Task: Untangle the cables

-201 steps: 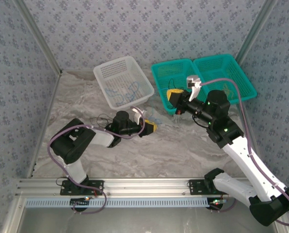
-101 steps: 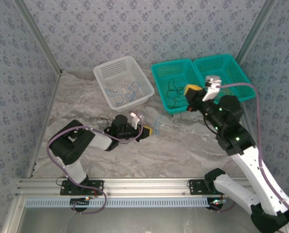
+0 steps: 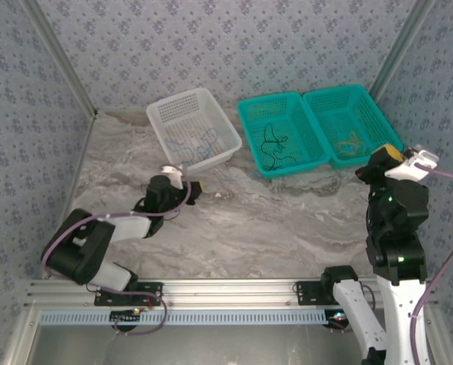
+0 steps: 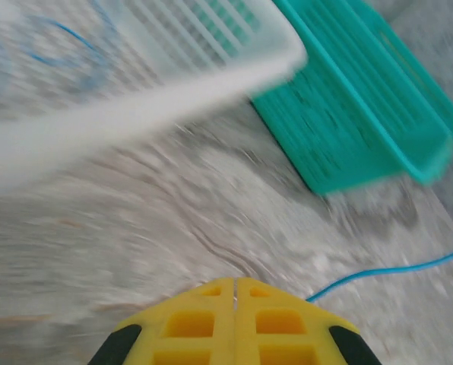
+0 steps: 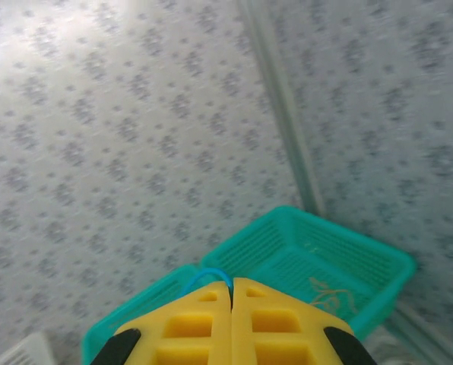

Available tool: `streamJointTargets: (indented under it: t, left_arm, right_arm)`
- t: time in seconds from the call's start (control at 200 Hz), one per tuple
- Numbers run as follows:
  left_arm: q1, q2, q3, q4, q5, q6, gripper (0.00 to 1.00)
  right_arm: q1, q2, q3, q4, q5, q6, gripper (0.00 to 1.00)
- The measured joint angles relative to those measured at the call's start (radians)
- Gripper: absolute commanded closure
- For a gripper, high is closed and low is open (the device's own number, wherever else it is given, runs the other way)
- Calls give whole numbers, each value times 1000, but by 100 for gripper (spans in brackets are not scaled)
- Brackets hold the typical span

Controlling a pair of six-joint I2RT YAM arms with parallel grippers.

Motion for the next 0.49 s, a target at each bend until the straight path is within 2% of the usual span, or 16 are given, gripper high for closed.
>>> streamJointTargets:
  t: [0.145, 0.31, 0.405, 0.495]
  left_arm:
    - [37, -232, -26, -136, -170, -47, 100]
    - [79, -571, -45, -324, -366, -113, 100]
    - [135, -690, -45, -428, -393, -170, 100]
    - [179, -731, -43, -493, -400, -210, 100]
  right_arm:
    - [-63, 1, -11, -22, 37, -17, 100]
    - [-73, 56, -16, -43, 33, -26, 100]
    - [-71, 98, -39, -43, -28, -25, 100]
    - [-70, 138, -54, -26, -130, -16, 100]
